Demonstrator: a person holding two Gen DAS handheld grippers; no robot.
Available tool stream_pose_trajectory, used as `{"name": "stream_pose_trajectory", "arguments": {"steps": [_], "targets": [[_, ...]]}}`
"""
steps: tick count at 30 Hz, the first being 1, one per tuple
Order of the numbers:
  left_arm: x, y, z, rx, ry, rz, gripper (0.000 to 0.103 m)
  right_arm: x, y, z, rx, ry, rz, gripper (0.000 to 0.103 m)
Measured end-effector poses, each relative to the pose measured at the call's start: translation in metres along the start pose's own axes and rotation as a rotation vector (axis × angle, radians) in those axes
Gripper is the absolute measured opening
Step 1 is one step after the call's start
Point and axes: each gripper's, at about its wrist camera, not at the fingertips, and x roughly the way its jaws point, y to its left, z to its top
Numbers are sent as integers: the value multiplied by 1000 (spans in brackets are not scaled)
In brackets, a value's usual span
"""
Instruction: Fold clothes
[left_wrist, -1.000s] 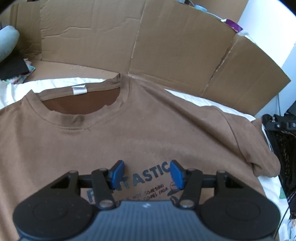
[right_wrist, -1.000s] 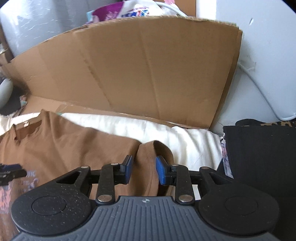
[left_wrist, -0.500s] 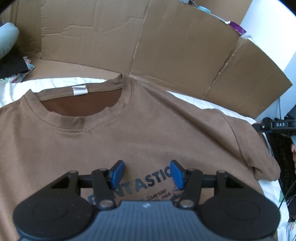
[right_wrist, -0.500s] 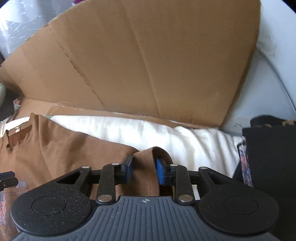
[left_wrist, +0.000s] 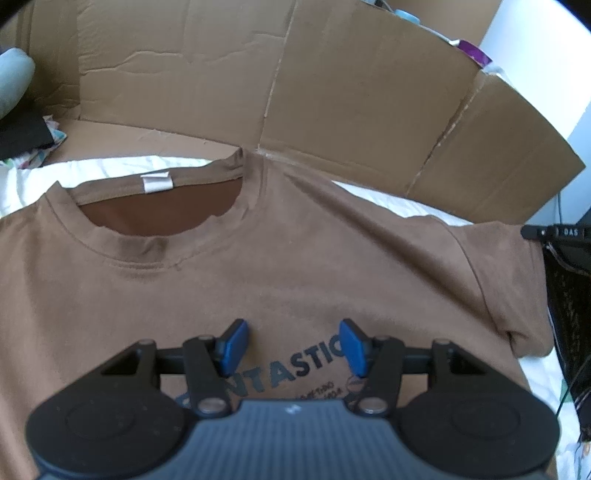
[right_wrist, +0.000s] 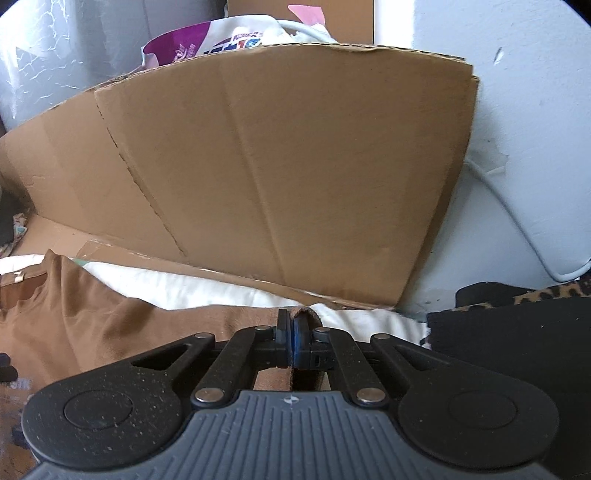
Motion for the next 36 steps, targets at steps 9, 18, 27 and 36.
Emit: {"name": "stream_pose_trajectory", "arguments": {"steps": [9, 18, 27, 36], "targets": [[3, -9, 12, 32, -33, -18, 58, 4, -10, 7, 2, -39, -58, 0], [13, -29, 41, 104, -78, -52, 58, 9, -14, 17, -7, -100, -122, 0], [62, -78, 88, 212, -72, -94, 46, 17, -16, 20, -3, -127, -135, 0], [115, -123, 91, 248, -25, -147, 33, 32, -13, 19, -20, -120, -158, 0]]}}
